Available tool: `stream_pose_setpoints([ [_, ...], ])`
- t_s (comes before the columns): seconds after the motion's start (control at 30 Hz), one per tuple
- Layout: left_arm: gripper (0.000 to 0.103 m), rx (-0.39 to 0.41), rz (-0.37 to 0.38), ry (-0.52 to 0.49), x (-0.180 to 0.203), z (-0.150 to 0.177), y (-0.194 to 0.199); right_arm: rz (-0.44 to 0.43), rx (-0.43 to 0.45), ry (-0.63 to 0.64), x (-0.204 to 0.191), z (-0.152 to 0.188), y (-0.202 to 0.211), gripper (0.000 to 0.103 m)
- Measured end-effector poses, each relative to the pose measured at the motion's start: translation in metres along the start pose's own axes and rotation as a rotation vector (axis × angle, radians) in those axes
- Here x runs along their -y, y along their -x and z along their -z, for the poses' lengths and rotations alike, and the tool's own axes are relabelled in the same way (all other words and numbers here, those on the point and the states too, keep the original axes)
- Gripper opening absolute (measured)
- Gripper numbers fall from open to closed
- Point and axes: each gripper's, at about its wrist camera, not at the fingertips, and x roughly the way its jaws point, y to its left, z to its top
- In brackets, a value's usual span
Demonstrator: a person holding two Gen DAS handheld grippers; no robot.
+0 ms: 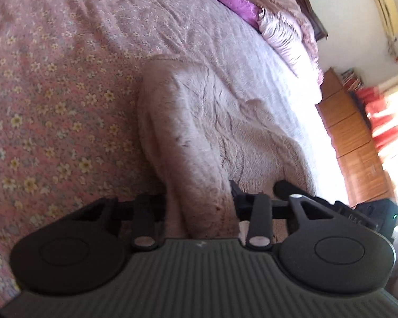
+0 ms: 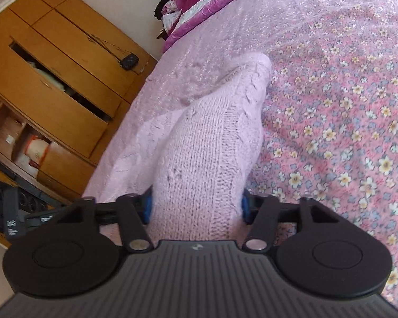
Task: Fold small clothes
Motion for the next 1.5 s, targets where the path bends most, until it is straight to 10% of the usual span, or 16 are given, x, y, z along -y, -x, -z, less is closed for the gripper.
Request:
stream_pose_setpoints([
  [0.7,0.036,-0.021,0.115,-0.165,0.113,0.098,0.033,0.051,0.121,0.071,-0.039,0.038,0.196,0.053],
  [1.03,0.039,-0.076,-0.038,-0.307,0.117,0.145,0.003,0.158,0.099,0.016,0.009,0.100,0.214,0.054],
  [1.5,0.076,-0.005,-0.209,-0.387,0.121,0.162,0.023,0.242,0.171,-0.013,0.031,0.136,0.213,0.079],
])
